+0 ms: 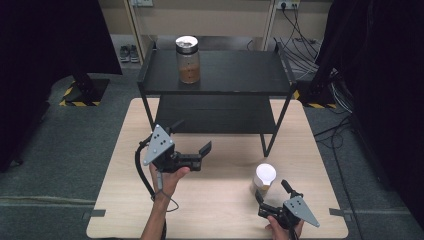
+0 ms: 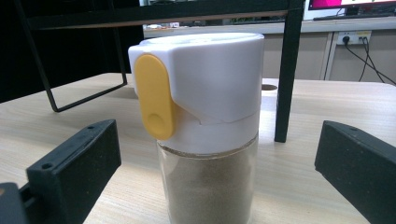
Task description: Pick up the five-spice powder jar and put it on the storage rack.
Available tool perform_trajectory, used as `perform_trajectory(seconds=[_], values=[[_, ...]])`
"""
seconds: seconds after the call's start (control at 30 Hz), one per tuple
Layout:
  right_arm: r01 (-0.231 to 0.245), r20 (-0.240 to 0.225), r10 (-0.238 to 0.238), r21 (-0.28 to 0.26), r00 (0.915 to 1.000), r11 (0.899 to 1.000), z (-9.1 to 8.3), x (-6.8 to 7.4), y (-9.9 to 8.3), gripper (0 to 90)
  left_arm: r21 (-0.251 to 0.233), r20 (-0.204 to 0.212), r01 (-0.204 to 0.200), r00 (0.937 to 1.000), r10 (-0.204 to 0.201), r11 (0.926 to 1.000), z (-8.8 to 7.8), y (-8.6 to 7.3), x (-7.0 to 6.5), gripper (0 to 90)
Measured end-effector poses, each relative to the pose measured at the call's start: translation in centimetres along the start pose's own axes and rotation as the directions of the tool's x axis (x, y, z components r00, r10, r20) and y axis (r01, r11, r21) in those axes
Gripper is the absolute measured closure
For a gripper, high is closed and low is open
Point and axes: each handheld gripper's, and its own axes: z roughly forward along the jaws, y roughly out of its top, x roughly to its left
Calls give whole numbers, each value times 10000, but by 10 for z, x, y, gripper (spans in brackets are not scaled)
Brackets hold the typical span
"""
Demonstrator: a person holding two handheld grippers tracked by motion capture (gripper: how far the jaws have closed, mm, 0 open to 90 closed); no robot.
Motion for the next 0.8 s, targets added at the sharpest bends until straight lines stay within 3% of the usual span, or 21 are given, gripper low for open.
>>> perform_trajectory(seconds=[0.43,0.8], values=[[65,-11,-65,21,10000,10000,0,0,0,4,28,-412,138,9991,-137,9999,-13,-55,-11,4],[29,-12,-29,10,10000,10000,0,0,0,4,243,-359,462,9983,-453,9986,-16,-92,-15,4]])
